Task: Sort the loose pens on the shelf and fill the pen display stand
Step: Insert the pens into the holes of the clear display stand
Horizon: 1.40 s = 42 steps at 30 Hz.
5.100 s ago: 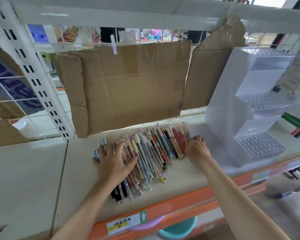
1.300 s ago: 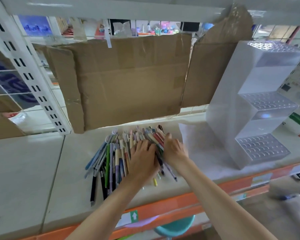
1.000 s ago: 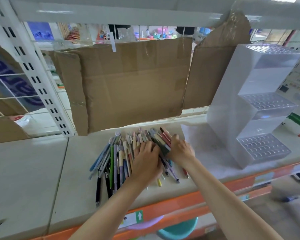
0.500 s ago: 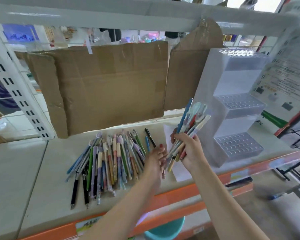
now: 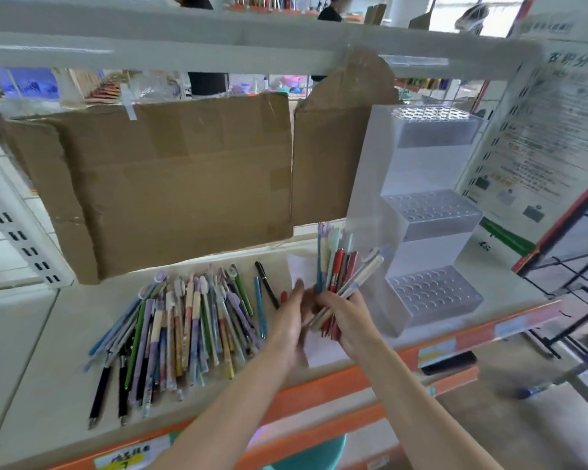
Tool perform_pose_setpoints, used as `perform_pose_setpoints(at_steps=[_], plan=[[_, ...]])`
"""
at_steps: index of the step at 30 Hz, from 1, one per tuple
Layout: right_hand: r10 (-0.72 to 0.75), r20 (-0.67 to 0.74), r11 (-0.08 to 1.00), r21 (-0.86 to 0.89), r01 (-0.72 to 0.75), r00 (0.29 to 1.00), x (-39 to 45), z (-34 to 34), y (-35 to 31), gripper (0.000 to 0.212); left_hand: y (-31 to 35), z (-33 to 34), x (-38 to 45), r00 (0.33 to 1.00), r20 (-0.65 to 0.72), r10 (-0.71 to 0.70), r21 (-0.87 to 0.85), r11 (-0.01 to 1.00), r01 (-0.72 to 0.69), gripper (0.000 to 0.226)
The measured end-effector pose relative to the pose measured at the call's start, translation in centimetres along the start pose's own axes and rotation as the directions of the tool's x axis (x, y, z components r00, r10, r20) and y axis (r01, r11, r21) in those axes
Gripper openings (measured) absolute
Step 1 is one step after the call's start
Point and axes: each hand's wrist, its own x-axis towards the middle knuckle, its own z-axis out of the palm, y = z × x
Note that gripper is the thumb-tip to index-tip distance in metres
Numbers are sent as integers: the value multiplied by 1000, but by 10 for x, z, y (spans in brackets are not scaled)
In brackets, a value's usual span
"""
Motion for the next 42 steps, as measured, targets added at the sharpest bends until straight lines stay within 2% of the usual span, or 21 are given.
perform_pose_setpoints(at_steps=[2,4,6,9,10,12,14,16,17,19,20,22,23,27,29,31,35,37,38,40,42], plan=[[-29,71,989,-146,39,997,0,-5,-3,21,12,-4,-2,979,85,186,267,942,-202,80],[-28,137,942,-326,72,990,1,-6,-4,18,25,-2,-2,940,187,284,374,865,-336,98],[-33,192,893,-434,115,981,2,-1,-3,14,32,5,-1,913,248,323,404,823,-400,84],[-211,301,759,-550,350,930,4,1,-1,19,18,14,3,866,181,466,458,739,-494,57],[-240,316,756,-532,381,918,4,1,-3,23,14,14,2,834,162,528,467,703,-536,50],[-232,328,761,-526,381,916,7,-2,-1,25,10,13,1,785,169,596,475,649,-595,43],[-119,320,809,-518,279,940,12,-7,9,18,9,10,2,755,217,619,472,610,-636,39],[-14,341,771,-595,227,940,13,-13,13,16,7,9,4,750,260,608,494,584,-644,29],[-56,357,714,-638,287,932,13,-16,14,17,5,7,5,753,268,601,510,575,-640,26],[-63,387,737,-603,305,920,10,-25,12,11,1,5,8,772,261,579,537,578,-615,20],[-33,364,774,-580,254,931,10,-30,13,11,0,4,11,789,258,558,558,580,-593,18],[84,310,832,-544,104,947,15,-41,10,40,0,3,17,806,236,543,613,561,-557,19],[66,300,844,-526,107,952,15,-46,4,49,2,3,19,808,223,546,622,558,-549,25],[-95,342,949,-253,189,935,11,-52,-33,78,10,5,22,841,242,483,617,593,-518,32],[-136,417,945,-218,244,899,11,-42,-45,89,10,6,18,855,314,413,630,583,-513,27],[-171,434,914,-266,308,885,10,-30,-47,95,8,9,15,852,360,379,634,570,-522,26],[-334,400,796,-365,483,853,6,-18,-40,82,1,9,19,874,324,362,646,591,-484,20],[-381,426,711,-432,555,820,5,-13,-39,73,-1,6,22,881,291,372,731,508,-456,18],[-404,427,677,-456,578,809,6,-10,-39,67,-1,6,22,883,276,380,741,501,-447,19],[-467,393,641,-466,609,792,8,-2,-39,58,-1,8,22,882,252,399,694,560,-452,18],[-525,353,631,-450,633,774,10,3,-37,59,2,11,21,866,207,455,663,586,-466,19]])
